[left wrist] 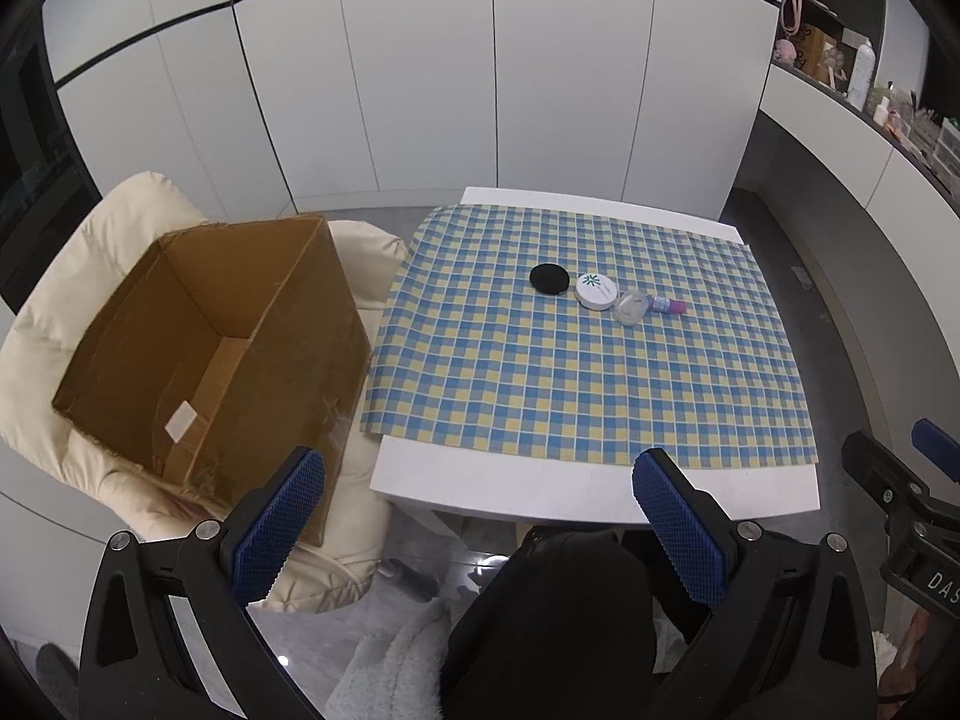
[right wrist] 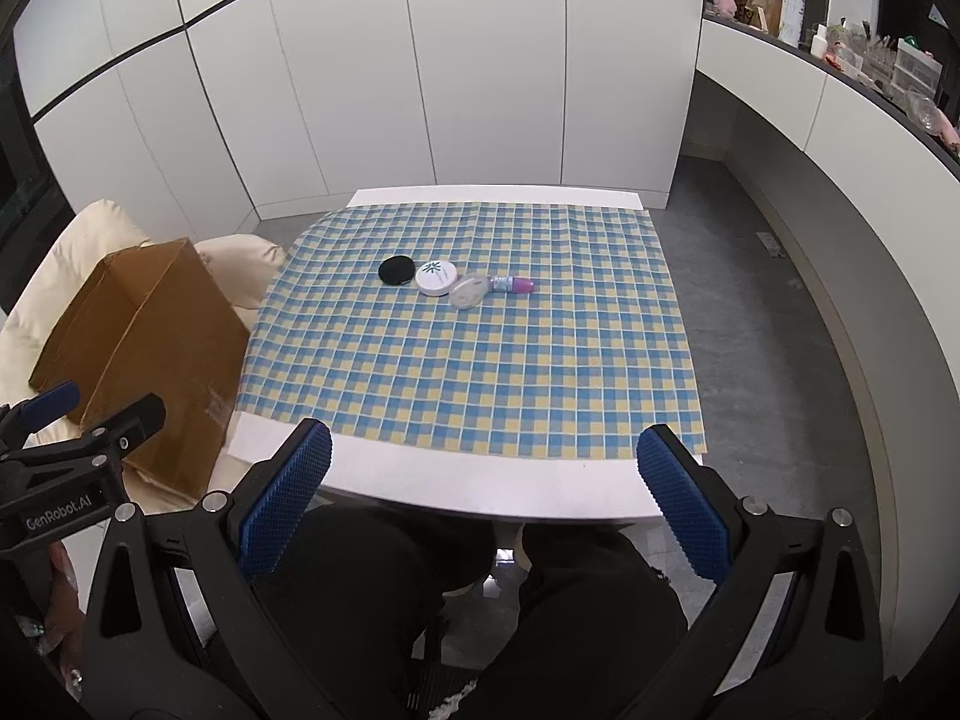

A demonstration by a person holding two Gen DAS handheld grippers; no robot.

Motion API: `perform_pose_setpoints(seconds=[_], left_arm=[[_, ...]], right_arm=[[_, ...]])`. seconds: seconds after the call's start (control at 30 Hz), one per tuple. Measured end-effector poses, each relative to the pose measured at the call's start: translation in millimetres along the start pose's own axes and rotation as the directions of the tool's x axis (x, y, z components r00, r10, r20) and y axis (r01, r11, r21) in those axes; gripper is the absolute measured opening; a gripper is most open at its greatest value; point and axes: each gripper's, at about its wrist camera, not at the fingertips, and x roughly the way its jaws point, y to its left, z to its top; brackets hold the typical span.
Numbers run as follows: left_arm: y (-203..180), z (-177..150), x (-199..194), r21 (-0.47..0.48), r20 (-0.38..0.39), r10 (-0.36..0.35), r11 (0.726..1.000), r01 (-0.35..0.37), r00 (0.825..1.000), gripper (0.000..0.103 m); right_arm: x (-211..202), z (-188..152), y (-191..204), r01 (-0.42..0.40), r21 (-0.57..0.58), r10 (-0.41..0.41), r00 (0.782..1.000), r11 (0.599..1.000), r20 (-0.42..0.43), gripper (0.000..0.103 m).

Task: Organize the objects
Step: 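Move both open tools back over the checkered table toward the remaining items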

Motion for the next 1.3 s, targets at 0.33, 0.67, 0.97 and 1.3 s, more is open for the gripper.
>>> perform_pose_setpoints(seconds=[0.33,0.67,0.97,1.3], left_arm=[[-11.8,28.2,39.3,0.008,-0.012,0.004,1.000,-0.004,1.000,0.102],[-19.1,53.1,99.0,0.015,-0.042,0.014,1.000,-0.014,0.999,0.102],[-28.2,82.9,163.1,0.043,-0.062,0.049,0.998,-0.047,0.997,0.102],[-44.4,109.3,269.3,0.029,-0.091,0.055,0.998,-0.053,0.994,0.102]], right_arm=[[49.6,19.8,-15.8,0.031,0.026,-0.030,0.999,0.999,-0.029,0.103],[110.5,47.5,-31.2,0.053,0.027,-0.051,0.997,0.998,-0.060,0.103],[191.9,68.7,-50.2,0.062,0.066,-0.054,0.991,0.996,-0.121,0.103],[297.7,85.7,-63.0,0.038,0.185,-0.010,0.988,0.982,-0.152,0.103]])
